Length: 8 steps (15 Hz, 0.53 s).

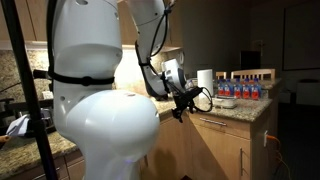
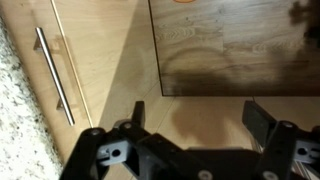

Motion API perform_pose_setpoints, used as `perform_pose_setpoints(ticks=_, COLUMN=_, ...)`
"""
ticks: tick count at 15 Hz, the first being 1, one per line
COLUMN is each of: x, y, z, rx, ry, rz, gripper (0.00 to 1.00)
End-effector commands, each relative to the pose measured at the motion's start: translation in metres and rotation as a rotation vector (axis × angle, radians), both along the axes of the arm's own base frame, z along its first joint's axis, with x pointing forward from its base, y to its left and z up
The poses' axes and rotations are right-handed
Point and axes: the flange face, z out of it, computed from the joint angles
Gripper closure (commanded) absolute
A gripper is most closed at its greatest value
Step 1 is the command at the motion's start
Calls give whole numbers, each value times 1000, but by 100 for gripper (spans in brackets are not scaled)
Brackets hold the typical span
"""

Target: Open the top drawer

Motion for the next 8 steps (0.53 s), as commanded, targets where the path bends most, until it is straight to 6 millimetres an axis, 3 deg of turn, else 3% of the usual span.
perform_pose_setpoints(ticks=1, x=57, y=-28, z=-56, rx=-69, ry=11, rz=-50, gripper=0)
perform_pose_setpoints(ticks=4, x=106, y=-53, z=-101, rx=-38, ry=146, rz=-156, gripper=0)
perform_pose_setpoints(ticks=5, x=76, y=-48, z=-77, rx=-67, ry=83, rz=-130, gripper=0)
perform_pose_setpoints(ticks=8, x=105, y=-56, z=-107, rx=-41, ry=132, rz=-167, gripper=0)
